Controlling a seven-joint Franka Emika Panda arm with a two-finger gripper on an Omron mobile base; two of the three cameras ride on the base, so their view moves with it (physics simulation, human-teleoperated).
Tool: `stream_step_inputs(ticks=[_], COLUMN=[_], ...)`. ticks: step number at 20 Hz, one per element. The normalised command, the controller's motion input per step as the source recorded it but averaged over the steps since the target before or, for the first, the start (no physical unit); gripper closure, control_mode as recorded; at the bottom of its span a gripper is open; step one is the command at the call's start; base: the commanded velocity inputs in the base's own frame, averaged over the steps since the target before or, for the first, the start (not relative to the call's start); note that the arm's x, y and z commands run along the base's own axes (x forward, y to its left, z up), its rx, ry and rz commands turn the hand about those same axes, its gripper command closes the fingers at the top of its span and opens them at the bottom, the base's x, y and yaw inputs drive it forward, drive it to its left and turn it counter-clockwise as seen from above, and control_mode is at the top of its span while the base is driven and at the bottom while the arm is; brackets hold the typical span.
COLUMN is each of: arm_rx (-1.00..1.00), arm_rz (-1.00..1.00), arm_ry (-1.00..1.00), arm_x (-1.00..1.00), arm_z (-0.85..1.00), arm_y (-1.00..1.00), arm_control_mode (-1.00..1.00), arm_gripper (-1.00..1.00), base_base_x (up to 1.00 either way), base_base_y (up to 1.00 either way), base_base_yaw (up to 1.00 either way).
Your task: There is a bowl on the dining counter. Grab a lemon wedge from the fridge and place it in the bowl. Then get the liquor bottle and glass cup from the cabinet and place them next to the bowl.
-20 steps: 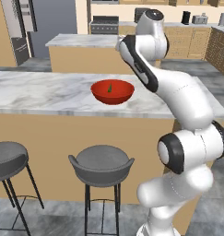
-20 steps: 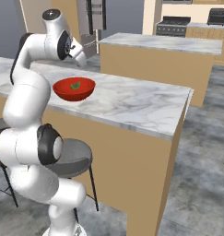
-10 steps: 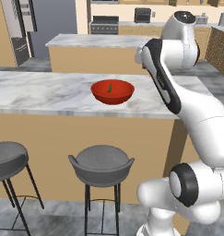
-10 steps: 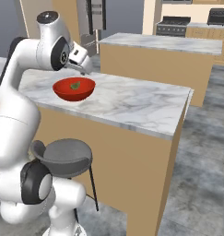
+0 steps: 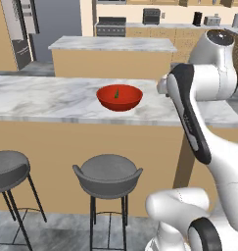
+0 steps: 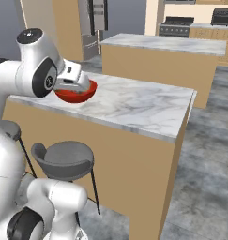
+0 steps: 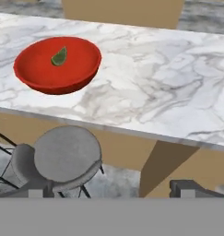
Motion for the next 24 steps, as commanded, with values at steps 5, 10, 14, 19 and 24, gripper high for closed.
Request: stream_step_inputs(ticks=[5, 10, 14, 19, 24], arm_rx=[-0.11, -0.04, 0.0, 0.0, 0.0], arm_rz=[0.0, 0.0, 0.0, 0.0, 0.0], arm_ry=[0.07, 0.0, 0.0, 0.0, 0.0], arm_x=[-0.78, -0.26, 0.0, 0.0, 0.0], arm_z=[-0.11, -0.03, 0.0, 0.0, 0.0], arm_y=[0.0, 0.0, 0.0, 0.0, 0.0], arm_control_mode=[-1.0, 1.0, 1.0, 1.0, 1.0], arm_gripper=[-1.0, -1.0, -1.0, -1.0, -1.0], base_base_x=[0.0, -0.24, -0.91, -0.35, 0.01], base_base_y=[0.0, -0.07, -0.83, -1.0, -1.0], base_base_yaw=[0.0, -0.04, -0.23, -0.21, -0.06])
